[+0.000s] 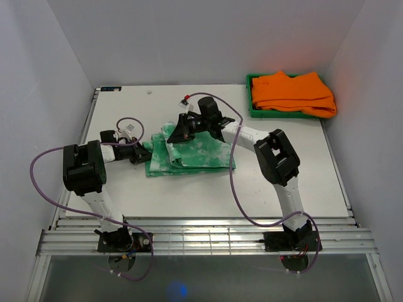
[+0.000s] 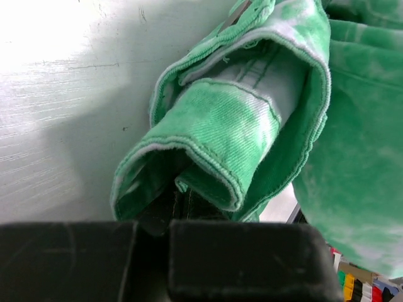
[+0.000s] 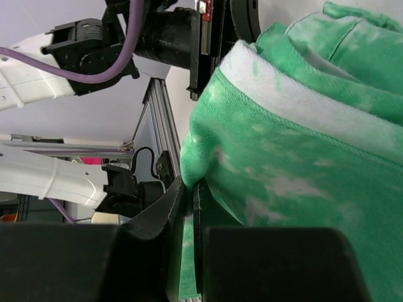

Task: Fold and stack the trousers
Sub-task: Fold the trousers

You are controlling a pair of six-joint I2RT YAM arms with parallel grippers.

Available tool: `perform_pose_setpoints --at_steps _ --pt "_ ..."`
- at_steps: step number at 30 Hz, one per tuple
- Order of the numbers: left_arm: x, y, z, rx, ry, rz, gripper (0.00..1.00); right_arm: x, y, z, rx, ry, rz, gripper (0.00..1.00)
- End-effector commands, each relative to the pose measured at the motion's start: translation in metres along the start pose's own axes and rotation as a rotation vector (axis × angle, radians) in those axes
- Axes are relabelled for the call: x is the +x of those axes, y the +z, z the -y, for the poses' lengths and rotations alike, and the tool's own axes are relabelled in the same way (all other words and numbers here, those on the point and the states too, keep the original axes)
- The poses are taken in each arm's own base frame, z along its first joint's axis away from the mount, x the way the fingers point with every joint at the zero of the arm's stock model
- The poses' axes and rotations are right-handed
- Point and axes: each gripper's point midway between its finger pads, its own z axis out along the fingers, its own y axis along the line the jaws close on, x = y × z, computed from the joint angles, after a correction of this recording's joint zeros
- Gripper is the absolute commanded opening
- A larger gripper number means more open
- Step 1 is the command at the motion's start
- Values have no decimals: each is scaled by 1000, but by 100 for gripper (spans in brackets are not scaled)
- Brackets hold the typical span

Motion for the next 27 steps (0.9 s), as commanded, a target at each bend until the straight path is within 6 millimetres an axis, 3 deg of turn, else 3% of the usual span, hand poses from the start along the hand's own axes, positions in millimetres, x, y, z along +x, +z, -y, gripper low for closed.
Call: perform_pose_setpoints --at_steps 1,8,17,27 --pt "8 1 2 7 8 -13 0 -23 14 -30 -74 -93 51 8" --pt "13 4 -1 15 -14 -11 0 -18 46 -28 -70 -71 48 8" --pt "18 6 -3 15 -18 -18 0 -11 70 -35 -73 -55 39 8" --pt "28 7 -8 16 -41 -28 0 2 100 -16 -51 -3 34 8"
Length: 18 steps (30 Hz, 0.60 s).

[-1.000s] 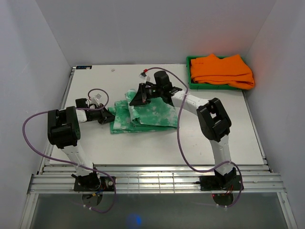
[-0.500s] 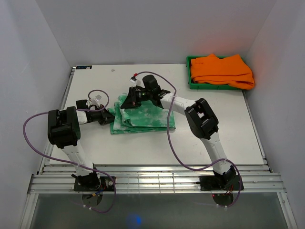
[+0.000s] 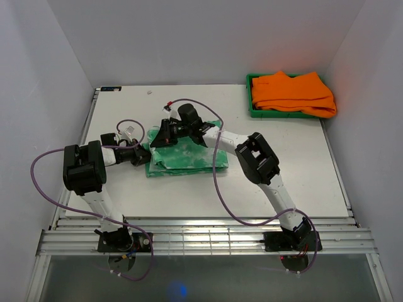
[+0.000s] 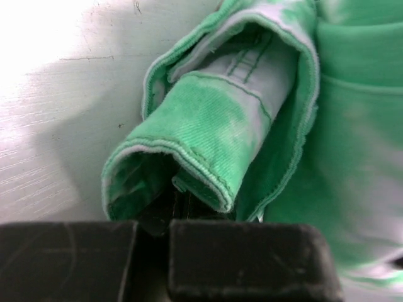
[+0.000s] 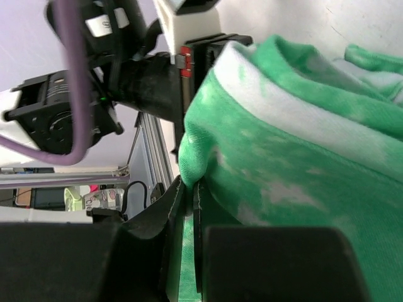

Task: Fold and stack the trousers
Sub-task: Fold the trousers

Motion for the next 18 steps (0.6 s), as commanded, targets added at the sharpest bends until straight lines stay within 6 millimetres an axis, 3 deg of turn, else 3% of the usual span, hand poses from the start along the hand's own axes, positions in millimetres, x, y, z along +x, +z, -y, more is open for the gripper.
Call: perform_pose_setpoints --at_steps 1,5,11,15,18 --pt "21 4 -7 -11 -40 -45 0 -5 18 -23 -66 -31 31 8" --pt "22 4 -6 -8 -55 -47 2 3 27 -4 -43 -7 30 8" --pt "11 -6 1 -67 -59 -18 34 18 34 34 5 22 26 8" --pt "0 -23 3 -182 -59 -1 49 20 31 43 17 24 28 8" --pt "-13 -45 4 -265 -40 40 55 18 27 44 17 21 33 8"
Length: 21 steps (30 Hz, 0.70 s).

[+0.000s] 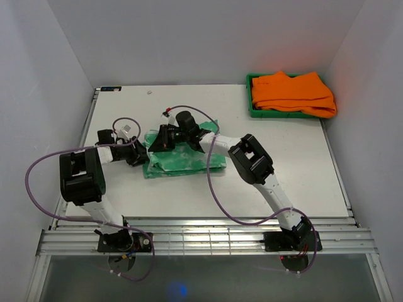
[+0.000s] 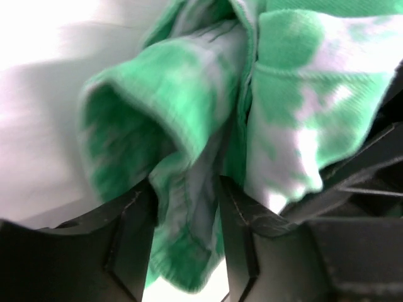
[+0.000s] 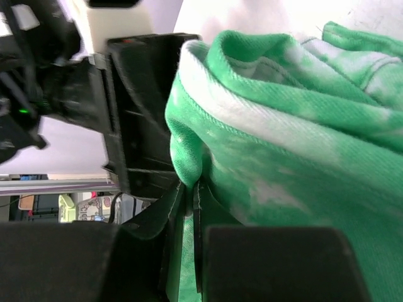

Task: Fold and stack the trousers
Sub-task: Fold the trousers

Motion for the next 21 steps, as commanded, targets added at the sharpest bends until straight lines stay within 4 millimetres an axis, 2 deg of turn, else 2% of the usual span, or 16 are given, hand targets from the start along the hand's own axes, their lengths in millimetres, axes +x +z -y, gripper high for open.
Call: perform_pose_setpoints --at_steps 1,3,5,7,9,10,12,13,14,16,17,19,20,21 --pt "-11 -31 -3 -142 9 33 55 2 1 13 17 -10 21 8" --pt "-16 -44 1 -156 40 55 56 2 -2 7 3 -19 22 13" --pt "-15 -55 -3 -194 35 68 58 1 -3 3 -4 -25 26 34" --pt "-15 -63 2 -181 44 79 62 -1 -3 -4 -27 -43 27 57" --pt "-20 -72 6 -168 61 107 63 -6 -6 -18 -61 -67 37 72" --pt "-21 -75 14 -120 74 113 63 -8 -7 -25 -82 -82 38 74" --pt "-27 -83 23 -80 95 144 62 -15 -13 -52 -144 -139 34 75" --pt "-27 -84 31 -42 113 141 62 -17 -16 -59 -152 -153 31 80" --pt "-27 -86 42 6 131 138 62 -19 -23 -76 -184 -188 19 81" --pt "-31 -92 59 57 168 163 62 -22 -34 -87 -197 -226 -1 81" --pt "-32 -93 64 66 181 171 63 -30 -49 -101 -214 -254 -1 83" --pt "-39 -92 70 46 216 191 63 -38 -65 -106 -217 -307 -3 86" --pt "-43 -92 72 39 235 195 63 -44 -84 -106 -200 -303 -19 87" --pt "-45 -87 74 19 259 193 64 -49 -93 -107 -189 -320 -21 87"
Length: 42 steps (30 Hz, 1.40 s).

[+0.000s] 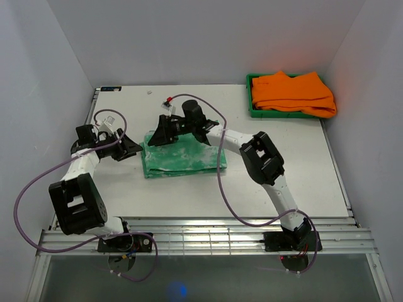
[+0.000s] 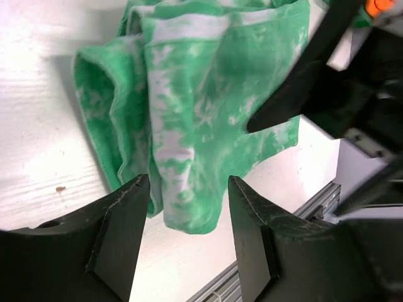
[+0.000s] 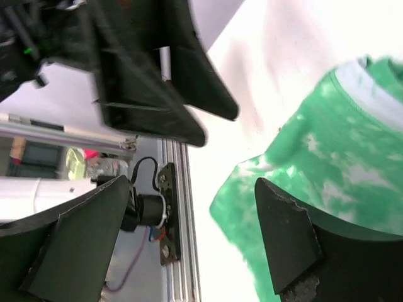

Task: Fold and stack the trousers
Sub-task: Fold the trousers

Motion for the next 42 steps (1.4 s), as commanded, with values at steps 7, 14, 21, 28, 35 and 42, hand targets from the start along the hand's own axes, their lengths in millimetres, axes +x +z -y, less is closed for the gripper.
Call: perform_pose_setpoints --at_steps 7,14,21,28,35,42 --pt "-48 30 45 -69 281 62 59 -55 -161 14 216 -267 5 80" --pt "-50 40 10 -239 212 70 63 -42 -272 111 642 -215 22 88" --pt "-36 58 15 -198 218 10 62 -12 -278 157 662 -170 -41 89" --pt "-30 72 6 -235 164 -17 54 5 -259 172 535 -99 -53 91" --pt "-33 53 17 -114 82 21 0 12 -257 182 461 4 4 91" --pt "-16 47 -23 -190 0 20 0 17 -252 180 352 99 48 81"
